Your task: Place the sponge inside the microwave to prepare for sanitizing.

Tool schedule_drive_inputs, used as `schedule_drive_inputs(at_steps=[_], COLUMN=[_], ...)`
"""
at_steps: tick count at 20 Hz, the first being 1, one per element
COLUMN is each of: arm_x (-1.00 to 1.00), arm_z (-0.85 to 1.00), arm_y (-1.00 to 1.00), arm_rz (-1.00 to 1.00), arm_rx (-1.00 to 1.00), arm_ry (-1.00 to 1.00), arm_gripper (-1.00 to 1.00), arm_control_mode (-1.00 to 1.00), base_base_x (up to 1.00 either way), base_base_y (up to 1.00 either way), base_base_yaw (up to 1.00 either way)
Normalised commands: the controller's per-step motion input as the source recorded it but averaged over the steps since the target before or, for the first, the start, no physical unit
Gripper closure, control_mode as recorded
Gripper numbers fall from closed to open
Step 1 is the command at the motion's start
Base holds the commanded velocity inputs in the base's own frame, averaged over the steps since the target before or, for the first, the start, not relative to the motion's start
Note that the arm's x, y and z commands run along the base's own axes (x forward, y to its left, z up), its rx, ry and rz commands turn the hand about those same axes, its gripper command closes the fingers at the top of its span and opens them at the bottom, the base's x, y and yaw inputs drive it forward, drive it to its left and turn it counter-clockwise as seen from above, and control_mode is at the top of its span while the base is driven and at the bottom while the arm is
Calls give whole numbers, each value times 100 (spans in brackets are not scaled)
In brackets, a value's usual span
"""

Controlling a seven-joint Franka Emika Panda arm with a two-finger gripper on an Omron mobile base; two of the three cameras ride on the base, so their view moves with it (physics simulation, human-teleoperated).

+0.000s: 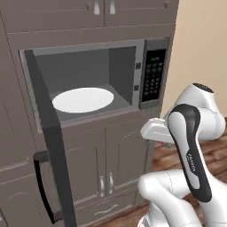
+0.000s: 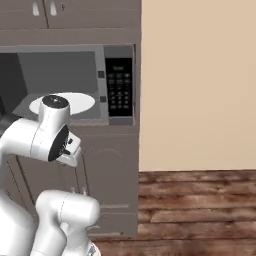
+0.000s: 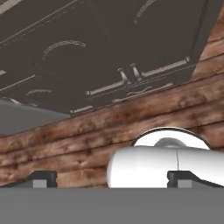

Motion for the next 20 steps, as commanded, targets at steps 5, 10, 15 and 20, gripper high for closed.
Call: schedule_drive_inputs(at_steps=[5, 10, 15, 20], arm_x=[0, 0, 0, 0], arm_z=[0, 0, 0, 0], arm_y=[0, 0, 0, 0], arm_rz=[0, 0, 0, 0], arm_rx=[0, 0, 0, 0], arm_ry=[0, 0, 0, 0], arm_gripper=[-100, -100, -100, -100], arm_control_mode=[100, 100, 100, 100], base_base_x=[0, 0, 0, 0], base_base_y=[1, 3, 4, 7], base_base_yaw=[-100, -100, -100, -99])
